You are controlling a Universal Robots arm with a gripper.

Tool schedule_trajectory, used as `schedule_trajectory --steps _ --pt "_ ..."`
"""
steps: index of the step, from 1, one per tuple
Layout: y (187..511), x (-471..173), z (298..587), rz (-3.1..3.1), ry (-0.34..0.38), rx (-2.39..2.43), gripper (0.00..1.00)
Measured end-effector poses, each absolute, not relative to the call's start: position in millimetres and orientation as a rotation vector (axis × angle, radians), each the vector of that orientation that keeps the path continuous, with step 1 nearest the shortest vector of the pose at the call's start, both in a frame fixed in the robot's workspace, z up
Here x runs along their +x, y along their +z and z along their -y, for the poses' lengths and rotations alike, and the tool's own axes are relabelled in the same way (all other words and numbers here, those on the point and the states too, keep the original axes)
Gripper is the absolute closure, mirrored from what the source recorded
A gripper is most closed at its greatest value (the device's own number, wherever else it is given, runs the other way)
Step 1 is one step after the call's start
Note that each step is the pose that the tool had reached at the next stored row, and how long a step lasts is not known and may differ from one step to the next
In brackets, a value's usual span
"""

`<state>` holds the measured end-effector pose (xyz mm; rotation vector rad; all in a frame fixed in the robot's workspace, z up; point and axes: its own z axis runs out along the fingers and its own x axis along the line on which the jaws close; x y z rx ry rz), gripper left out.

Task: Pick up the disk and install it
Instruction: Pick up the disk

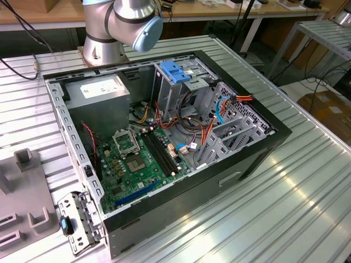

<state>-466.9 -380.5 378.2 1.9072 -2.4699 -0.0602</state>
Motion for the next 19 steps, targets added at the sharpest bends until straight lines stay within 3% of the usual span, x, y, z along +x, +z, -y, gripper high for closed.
schedule_trajectory --steps 15,19 --pt "378.0 -466.8 380.5 2.171 -0.055 2.234 0.89" --pt "375.2 -466.9 380.5 2.178 -0.023 2.254 0.89"
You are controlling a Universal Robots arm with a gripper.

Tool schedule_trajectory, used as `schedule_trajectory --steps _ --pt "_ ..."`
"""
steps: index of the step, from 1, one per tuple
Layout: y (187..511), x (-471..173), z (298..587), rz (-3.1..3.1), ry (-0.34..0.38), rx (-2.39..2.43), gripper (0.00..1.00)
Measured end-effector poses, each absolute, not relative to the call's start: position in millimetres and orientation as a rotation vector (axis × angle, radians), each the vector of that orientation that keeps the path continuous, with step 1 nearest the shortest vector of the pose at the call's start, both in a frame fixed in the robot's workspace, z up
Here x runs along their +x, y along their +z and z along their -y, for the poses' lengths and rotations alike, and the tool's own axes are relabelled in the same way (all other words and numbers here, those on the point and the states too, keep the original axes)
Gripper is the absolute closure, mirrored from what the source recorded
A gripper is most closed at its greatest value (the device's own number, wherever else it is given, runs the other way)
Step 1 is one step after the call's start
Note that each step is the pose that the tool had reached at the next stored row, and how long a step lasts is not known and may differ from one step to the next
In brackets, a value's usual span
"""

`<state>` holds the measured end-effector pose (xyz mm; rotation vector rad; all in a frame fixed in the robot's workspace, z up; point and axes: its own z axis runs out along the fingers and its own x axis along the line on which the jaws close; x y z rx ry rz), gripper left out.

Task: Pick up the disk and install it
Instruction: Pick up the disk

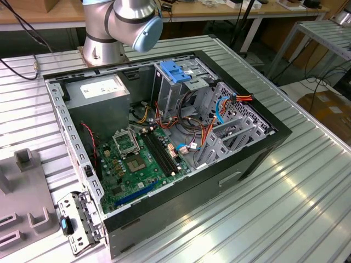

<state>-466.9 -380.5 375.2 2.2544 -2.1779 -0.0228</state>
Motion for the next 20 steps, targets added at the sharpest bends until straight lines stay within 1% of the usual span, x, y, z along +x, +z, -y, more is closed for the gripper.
schedule_trajectory --steps 8,12,13,15,16,17,20 --pt "370 -467 379 2.205 0.003 2.25 0.89" --pt "364 -468 376 2.237 0.008 2.222 0.64" --pt "362 -468 375 2.243 0.008 2.216 0.64" --pt "359 -468 374 2.253 0.008 2.205 0.53" --pt "357 -468 373 2.258 0.008 2.2 0.53" --pt "355 -468 373 2.262 0.008 2.197 0.46" --pt "350 -468 372 2.264 0.009 2.196 0.46"
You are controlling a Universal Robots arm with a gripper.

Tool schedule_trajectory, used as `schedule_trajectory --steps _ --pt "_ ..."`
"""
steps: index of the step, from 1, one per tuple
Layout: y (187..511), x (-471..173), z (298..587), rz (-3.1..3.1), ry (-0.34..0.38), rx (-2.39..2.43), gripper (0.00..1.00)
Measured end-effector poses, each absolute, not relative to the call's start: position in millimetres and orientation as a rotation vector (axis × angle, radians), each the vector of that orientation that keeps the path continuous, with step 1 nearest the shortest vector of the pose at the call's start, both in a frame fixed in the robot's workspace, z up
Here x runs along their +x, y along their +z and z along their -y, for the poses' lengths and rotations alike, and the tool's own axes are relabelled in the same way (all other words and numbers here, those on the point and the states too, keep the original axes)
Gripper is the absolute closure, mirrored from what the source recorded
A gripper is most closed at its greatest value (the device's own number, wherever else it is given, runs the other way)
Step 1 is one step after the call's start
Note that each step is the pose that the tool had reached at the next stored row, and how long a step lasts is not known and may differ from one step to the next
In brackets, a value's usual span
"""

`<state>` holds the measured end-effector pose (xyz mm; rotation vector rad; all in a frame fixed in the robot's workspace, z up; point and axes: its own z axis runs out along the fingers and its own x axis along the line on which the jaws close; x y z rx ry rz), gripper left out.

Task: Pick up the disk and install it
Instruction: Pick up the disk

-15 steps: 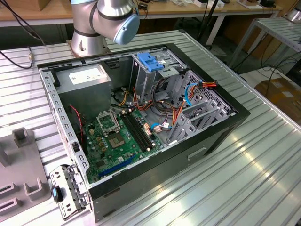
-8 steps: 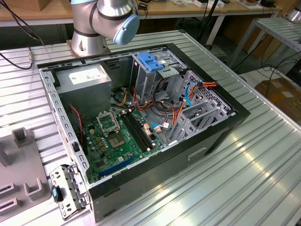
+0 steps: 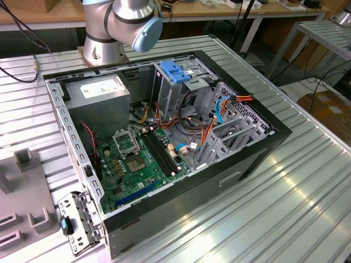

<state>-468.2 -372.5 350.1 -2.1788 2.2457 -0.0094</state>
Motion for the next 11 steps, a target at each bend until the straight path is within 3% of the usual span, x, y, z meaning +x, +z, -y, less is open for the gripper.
schedule_trajectory --steps 11 --pt "332 -469 372 -2.241 -0.017 -2.175 0.46"
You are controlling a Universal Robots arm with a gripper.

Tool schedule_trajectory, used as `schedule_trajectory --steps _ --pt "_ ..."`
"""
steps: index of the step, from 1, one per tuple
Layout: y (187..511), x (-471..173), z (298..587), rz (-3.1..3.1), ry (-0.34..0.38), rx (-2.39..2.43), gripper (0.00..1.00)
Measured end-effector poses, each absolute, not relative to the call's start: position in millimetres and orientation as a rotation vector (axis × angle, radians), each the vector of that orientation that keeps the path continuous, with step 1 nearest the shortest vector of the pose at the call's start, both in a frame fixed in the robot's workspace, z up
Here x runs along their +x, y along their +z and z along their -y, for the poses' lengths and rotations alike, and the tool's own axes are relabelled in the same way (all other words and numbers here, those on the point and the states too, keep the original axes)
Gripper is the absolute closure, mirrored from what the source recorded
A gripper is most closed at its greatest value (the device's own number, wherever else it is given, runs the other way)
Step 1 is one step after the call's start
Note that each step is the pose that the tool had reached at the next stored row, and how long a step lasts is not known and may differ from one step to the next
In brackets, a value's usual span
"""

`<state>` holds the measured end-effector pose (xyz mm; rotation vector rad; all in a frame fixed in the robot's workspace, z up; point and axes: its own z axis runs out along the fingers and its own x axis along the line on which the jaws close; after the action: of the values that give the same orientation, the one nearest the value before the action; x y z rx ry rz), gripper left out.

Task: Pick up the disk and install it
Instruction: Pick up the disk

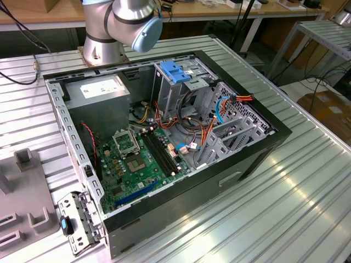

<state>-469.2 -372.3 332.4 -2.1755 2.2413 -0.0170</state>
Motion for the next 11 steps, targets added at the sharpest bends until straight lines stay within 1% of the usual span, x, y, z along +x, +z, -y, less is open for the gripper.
schedule_trajectory --steps 11 --pt "305 -469 372 -2.243 -0.013 -2.177 0.46"
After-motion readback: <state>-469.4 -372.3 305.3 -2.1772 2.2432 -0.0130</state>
